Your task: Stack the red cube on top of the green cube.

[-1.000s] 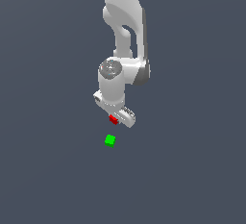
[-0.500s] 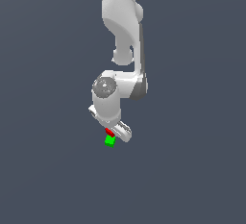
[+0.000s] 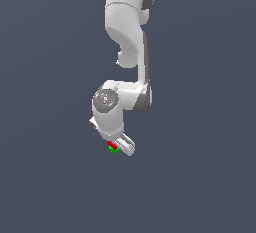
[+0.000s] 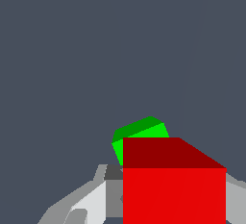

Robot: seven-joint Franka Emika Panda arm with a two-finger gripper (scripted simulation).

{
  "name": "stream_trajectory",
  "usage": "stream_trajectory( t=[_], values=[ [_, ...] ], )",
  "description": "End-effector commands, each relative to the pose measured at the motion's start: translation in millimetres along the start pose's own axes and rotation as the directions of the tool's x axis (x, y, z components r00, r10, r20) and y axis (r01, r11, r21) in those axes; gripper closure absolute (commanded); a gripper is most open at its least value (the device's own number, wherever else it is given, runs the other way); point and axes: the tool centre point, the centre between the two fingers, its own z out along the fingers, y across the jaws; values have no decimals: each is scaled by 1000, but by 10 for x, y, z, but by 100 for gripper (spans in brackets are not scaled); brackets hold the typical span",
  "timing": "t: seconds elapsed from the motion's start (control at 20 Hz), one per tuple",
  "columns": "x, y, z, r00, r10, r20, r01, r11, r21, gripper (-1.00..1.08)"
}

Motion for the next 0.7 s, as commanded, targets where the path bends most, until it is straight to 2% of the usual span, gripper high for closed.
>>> stream_trajectory(
  t=[0.0, 0.15, 0.2, 0.65],
  values=[
    [32, -17, 4, 1000, 0, -1, 0, 1000, 1, 108],
    [42, -22, 7, 1000, 0, -1, 0, 1000, 1, 108],
    [42, -22, 7, 1000, 0, -1, 0, 1000, 1, -92],
    [42, -22, 7, 1000, 0, -1, 0, 1000, 1, -92]
  ],
)
